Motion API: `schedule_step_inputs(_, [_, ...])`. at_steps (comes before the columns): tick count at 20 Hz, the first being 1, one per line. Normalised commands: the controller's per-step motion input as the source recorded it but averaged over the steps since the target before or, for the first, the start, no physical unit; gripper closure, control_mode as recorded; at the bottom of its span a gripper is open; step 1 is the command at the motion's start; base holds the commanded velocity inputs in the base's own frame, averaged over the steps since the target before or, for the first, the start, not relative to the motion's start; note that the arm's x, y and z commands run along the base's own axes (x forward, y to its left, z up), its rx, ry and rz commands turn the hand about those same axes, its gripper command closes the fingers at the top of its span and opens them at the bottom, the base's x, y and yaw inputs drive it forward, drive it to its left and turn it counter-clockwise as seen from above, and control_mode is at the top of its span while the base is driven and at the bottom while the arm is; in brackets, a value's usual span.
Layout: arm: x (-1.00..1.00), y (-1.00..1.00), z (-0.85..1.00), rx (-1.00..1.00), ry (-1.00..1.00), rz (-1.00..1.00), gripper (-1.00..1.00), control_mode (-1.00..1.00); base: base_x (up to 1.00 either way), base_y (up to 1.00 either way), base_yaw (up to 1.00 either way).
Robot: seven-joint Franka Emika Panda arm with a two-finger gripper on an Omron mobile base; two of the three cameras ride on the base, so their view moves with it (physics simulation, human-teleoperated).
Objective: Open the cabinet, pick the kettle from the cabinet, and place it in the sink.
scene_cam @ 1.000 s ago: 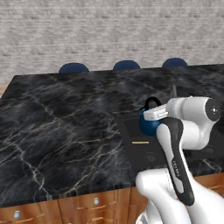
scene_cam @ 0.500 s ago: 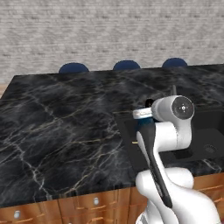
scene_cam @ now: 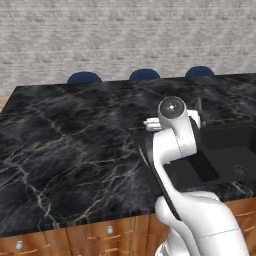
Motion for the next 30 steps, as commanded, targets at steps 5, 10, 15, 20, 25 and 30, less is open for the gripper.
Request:
schedule_step_inputs(5, [0.22, -0.1, -0.12, 0.03, 0.14, -0.21, 1.0, -1.0, 0.0, 0.0, 0.0])
schedule_step_inputs(10, [0.17, -0.17, -0.21, 0.14, 0.0, -0.04, 1.0, -1.0, 0.0, 0.0, 0.0])
schedule_step_inputs(15, [0.13, -0.21, -0.28, 0.1, -0.03, 0.0, 1.0, -1.0, 0.0, 0.0, 0.0])
schedule_step_inputs(20, [0.06, -0.29, -0.29, 0.05, -0.13, 0.0, 1.0, -1.0, 0.0, 0.0, 0.0])
schedule_step_inputs(25, [0.02, -0.24, -0.29, 0.0, -0.28, 0.0, 1.0, -1.0, 0.0, 0.0, 0.0])
schedule_step_inputs(30, [0.08, -0.21, -0.28, 0.0, -0.18, 0.0, 1.0, -1.0, 0.0, 0.0, 0.0])
